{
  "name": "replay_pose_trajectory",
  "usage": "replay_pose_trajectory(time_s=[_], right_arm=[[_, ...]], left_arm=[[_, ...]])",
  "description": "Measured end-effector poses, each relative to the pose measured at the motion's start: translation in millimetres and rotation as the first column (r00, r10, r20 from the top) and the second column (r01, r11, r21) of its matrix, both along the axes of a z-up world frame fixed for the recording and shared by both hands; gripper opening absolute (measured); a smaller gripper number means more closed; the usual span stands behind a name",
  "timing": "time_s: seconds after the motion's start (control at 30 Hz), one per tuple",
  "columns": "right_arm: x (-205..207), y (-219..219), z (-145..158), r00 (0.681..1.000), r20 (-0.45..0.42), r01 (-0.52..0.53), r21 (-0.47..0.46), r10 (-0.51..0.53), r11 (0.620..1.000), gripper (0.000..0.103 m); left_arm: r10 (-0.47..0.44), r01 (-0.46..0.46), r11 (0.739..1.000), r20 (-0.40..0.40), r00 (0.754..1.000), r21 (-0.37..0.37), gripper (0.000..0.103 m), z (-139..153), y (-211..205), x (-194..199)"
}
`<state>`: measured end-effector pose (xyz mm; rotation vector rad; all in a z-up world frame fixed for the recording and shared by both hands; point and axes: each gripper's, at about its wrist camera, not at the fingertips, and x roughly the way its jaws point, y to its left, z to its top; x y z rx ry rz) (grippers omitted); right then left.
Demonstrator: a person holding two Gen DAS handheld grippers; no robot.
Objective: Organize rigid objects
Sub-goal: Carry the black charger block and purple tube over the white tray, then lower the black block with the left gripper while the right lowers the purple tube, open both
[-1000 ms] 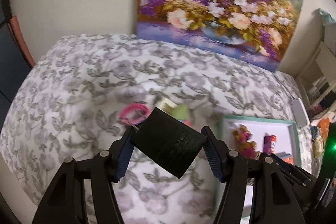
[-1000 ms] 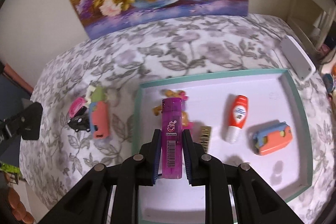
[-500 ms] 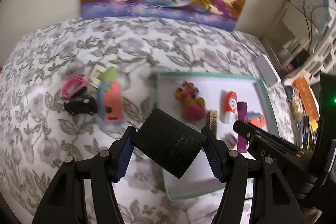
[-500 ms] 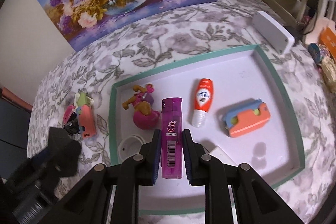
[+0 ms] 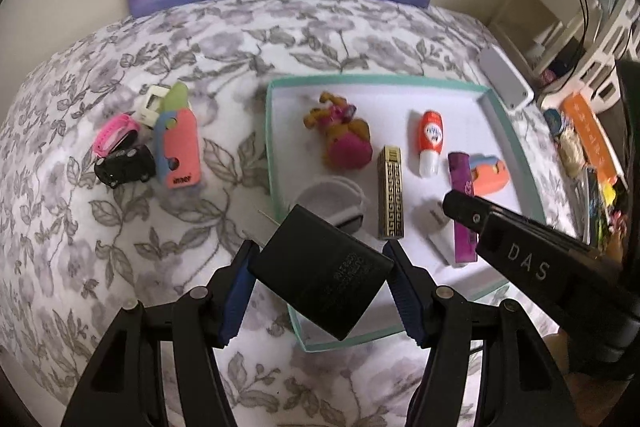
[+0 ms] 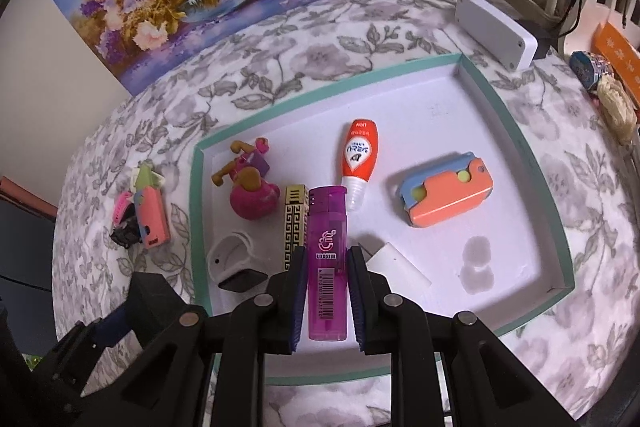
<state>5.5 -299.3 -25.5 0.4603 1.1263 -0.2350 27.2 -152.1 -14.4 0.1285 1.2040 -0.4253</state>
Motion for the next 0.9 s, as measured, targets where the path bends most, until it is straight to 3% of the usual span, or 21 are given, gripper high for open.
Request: replay_pose_trajectory(time_s=[0.5, 0.7, 0.9], right_arm=[[9, 3, -19, 0.995, -0.087, -0.042, -0.001, 0.041, 0.999, 0.022], [12, 6, -24, 0.993, -0.103, -0.059, -0.001, 0.058, 0.998, 0.022], [14, 9, -24, 0.992, -0.107, -0.073, -0.009, 0.071, 0.997, 0.023]], left_arm=[[-0.074, 0.080, 0.994, -0.079, 0.994, 0.074, 0.065, -29, -22, -4], [-0.089, 0.098, 0.994, -0.151, 0.985, 0.055, 0.065, -41, -28, -5], [-0.079, 0.091, 0.993, -0.170, 0.982, 0.069, 0.065, -47, -30, -3]])
